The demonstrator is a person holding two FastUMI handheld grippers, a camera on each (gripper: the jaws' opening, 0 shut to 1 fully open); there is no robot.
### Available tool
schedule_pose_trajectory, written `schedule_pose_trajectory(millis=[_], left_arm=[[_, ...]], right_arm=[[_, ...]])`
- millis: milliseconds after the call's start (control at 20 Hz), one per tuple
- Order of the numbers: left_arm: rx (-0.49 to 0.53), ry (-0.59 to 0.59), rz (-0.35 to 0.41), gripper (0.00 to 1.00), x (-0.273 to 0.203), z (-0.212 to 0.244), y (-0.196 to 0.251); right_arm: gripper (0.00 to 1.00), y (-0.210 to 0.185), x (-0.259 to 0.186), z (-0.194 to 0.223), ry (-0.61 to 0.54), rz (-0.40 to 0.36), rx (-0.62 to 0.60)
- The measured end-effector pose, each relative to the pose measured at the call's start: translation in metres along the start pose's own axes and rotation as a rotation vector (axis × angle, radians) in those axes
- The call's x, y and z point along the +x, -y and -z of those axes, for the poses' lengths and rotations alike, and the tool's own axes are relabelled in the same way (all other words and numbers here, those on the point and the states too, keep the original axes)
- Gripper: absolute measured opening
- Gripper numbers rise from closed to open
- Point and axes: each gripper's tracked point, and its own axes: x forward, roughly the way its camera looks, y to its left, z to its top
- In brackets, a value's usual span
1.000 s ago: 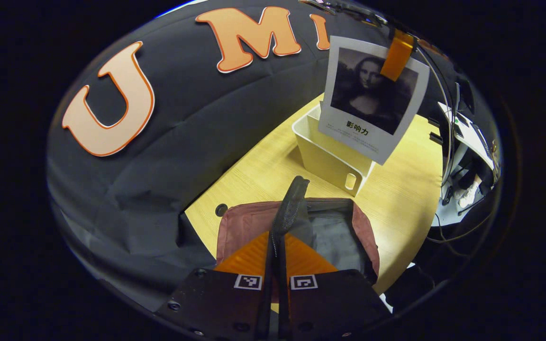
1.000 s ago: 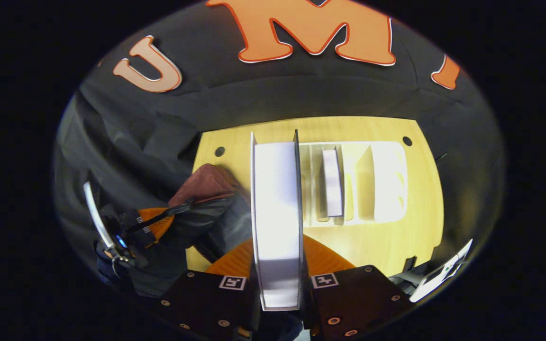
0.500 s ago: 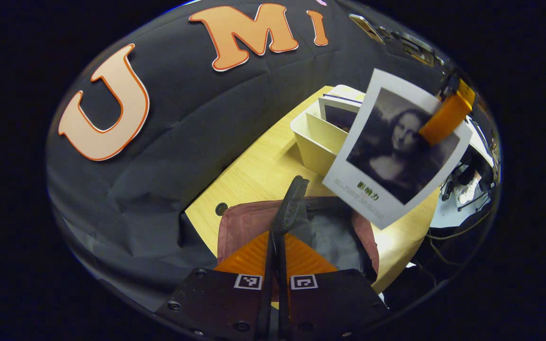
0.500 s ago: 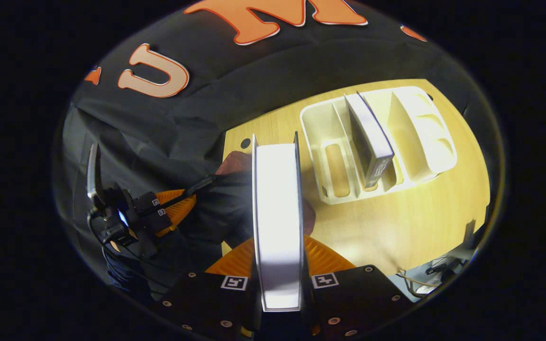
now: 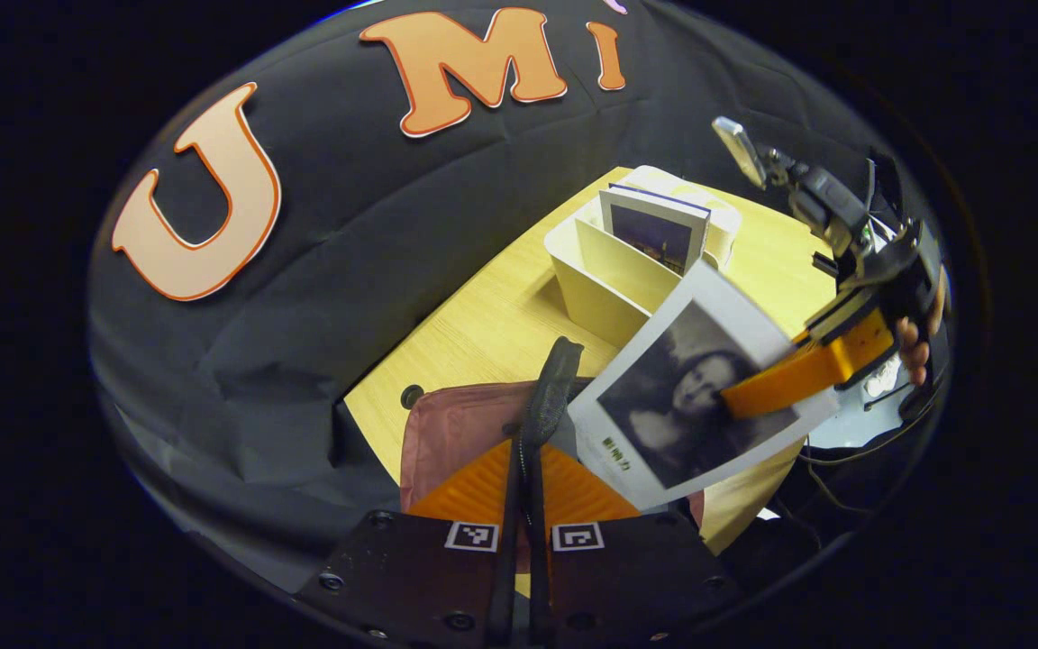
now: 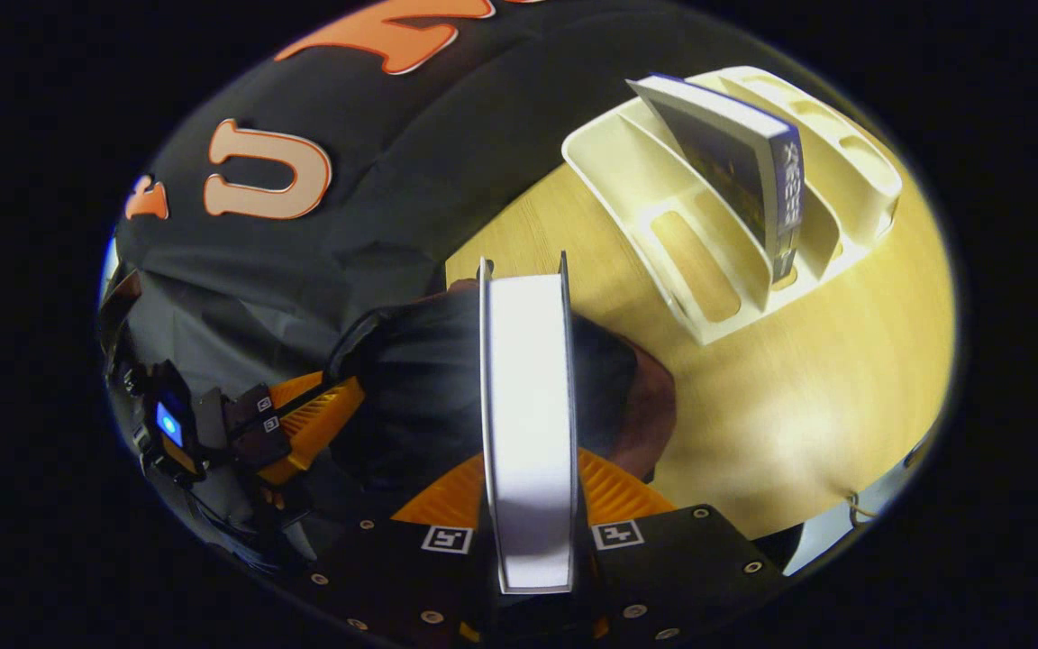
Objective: Open the schoolbag, grab two books from the bookshelf and put them into the schoolbag.
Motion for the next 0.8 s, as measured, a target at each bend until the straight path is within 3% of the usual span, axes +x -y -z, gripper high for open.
schedule_pose_trajectory(millis=[350, 400, 450, 600, 800], left_arm=[[0.01, 0.018, 0.006, 0.08, -0.003, -0.005, 0.013], [0.017, 0.025, 0.01, 0.12, -0.003, -0.005, 0.017], [0.027, 0.033, 0.015, 0.07, -0.002, -0.007, 0.021], [0.053, 0.042, 0.032, 0.08, -0.003, -0.009, 0.035], [0.077, 0.042, 0.065, 0.08, 0.005, -0.009, 0.056]], right_arm=[[0.33, -0.007, 0.056, 0.015, 0.0, -0.125, 0.105], [0.33, -0.006, 0.063, 0.012, 0.014, -0.142, 0.113], [0.34, -0.006, 0.071, 0.011, 0.014, -0.158, 0.108], [0.34, -0.007, 0.091, 0.013, 0.022, -0.205, 0.127], [0.34, -0.007, 0.118, 0.021, 0.001, -0.204, 0.143]])
